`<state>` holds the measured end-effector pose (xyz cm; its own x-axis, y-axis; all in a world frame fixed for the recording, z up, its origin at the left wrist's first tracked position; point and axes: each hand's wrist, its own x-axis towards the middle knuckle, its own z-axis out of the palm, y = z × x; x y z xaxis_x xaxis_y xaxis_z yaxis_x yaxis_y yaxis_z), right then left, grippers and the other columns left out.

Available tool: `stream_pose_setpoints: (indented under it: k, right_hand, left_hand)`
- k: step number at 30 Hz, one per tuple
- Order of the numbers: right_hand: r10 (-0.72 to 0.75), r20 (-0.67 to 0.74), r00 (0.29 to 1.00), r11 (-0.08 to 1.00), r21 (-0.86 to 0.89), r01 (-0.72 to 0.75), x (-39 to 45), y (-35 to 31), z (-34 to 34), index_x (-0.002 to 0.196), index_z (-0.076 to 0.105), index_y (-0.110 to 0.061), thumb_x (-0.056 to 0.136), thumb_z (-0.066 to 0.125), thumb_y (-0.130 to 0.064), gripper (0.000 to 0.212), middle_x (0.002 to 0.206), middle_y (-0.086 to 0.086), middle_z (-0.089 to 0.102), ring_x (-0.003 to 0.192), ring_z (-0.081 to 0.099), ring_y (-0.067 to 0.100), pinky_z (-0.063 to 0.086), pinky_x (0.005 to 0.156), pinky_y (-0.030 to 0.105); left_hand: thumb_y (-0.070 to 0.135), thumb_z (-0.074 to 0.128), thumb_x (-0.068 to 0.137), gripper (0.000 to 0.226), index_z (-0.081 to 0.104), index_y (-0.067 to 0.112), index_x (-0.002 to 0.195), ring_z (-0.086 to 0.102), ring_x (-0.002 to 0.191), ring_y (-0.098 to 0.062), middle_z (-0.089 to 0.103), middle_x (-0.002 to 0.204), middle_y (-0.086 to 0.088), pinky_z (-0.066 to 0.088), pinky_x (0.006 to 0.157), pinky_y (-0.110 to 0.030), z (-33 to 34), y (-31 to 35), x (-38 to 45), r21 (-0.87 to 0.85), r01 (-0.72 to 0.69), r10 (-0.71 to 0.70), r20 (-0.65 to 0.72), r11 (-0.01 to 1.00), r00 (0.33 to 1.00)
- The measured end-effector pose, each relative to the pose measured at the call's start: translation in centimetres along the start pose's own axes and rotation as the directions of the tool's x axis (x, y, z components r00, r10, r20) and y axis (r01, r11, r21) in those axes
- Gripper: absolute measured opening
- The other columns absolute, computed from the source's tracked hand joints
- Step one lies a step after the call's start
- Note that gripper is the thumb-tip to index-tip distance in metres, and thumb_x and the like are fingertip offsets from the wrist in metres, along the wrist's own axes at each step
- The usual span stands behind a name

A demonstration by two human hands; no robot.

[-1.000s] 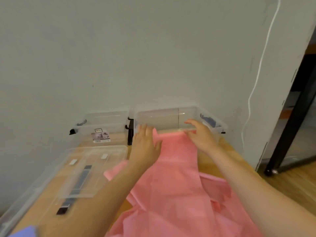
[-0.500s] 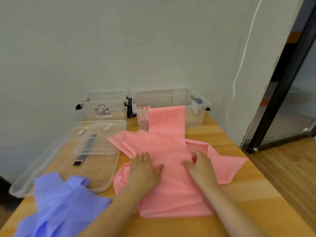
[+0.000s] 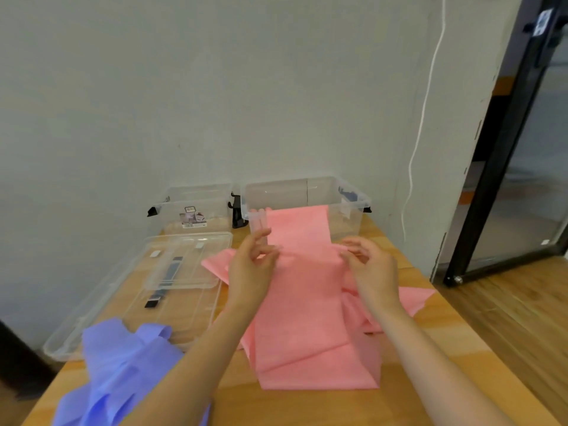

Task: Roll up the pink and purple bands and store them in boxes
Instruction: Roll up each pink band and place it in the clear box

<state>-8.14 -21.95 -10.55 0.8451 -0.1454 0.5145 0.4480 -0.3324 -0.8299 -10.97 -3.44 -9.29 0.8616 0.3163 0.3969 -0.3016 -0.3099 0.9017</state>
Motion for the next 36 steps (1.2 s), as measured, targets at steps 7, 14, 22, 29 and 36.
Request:
stream_pose_setpoints:
  k: [7,14,22,29,36]
  right_hand:
    - [0.138,0.027,0.990,0.966,0.218,-0.140,7.8,-1.6,2.1,0.095,0.062,-0.016,0.082,0.062,0.003,0.023,0.089,-0.003,0.064,0.080,0.060,-0.003,0.043,0.077,0.024]
    - [0.313,0.254,0.915,0.896,-0.399,-0.196,6.8,2.1,2.2,0.121,0.054,-0.002,0.085,0.058,-0.011,0.037,0.120,0.012,0.059,0.104,0.056,0.025,0.036,0.072,0.023]
    - [0.452,0.230,0.862,0.844,-0.422,-0.330,-1.0,6.6,1.2,0.122,0.053,-0.005,0.082,0.067,-0.024,0.047,0.121,0.011,0.060,0.114,0.054,0.027,0.039,0.089,0.029]
    - [0.337,0.204,0.919,0.935,-0.185,-0.302,-0.8,6.2,1.3,0.118,0.057,-0.013,0.074,0.071,-0.001,0.048,0.116,0.005,0.060,0.108,0.054,0.020,0.041,0.091,0.021]
    - [0.296,0.414,0.861,0.888,0.212,-0.408,-2.8,4.8,-0.3,0.125,0.052,-0.019,0.075,0.066,0.009,0.058,0.111,0.001,0.059,0.102,0.056,0.011,0.045,0.089,0.024]
  left_hand:
    - [0.011,0.063,0.086,0.048,0.042,0.017,0.129,0.059,0.097,-0.009,0.061,0.107,-0.003,0.046,0.091,-0.023,1.2,1.1,7.1,-0.128,0.192,-0.192,0.012,0.973,0.981]
    - [0.035,0.059,0.088,0.027,0.060,0.012,0.102,0.056,0.099,-0.023,0.059,0.107,-0.007,0.038,0.078,-0.027,0.8,-3.5,3.9,0.612,0.148,-0.352,0.228,0.777,0.908]
    - [0.064,0.053,0.075,0.048,0.060,0.017,0.069,0.057,0.089,-0.027,0.064,0.084,-0.005,0.043,0.083,-0.036,2.0,-6.0,-2.9,0.818,0.048,-0.347,0.189,0.573,0.919]
    - [0.018,0.065,0.081,0.003,0.064,0.016,0.083,0.059,0.086,-0.023,0.064,0.085,-0.001,0.036,0.067,-0.025,3.8,-5.5,-2.7,0.406,0.196,-0.278,0.153,0.893,0.948]
    - [0.009,0.050,0.093,0.016,0.053,0.023,0.086,0.058,0.074,-0.020,0.064,0.089,-0.011,0.046,0.067,-0.029,2.7,-3.3,-3.8,-0.205,0.333,-0.306,0.154,0.920,0.939]
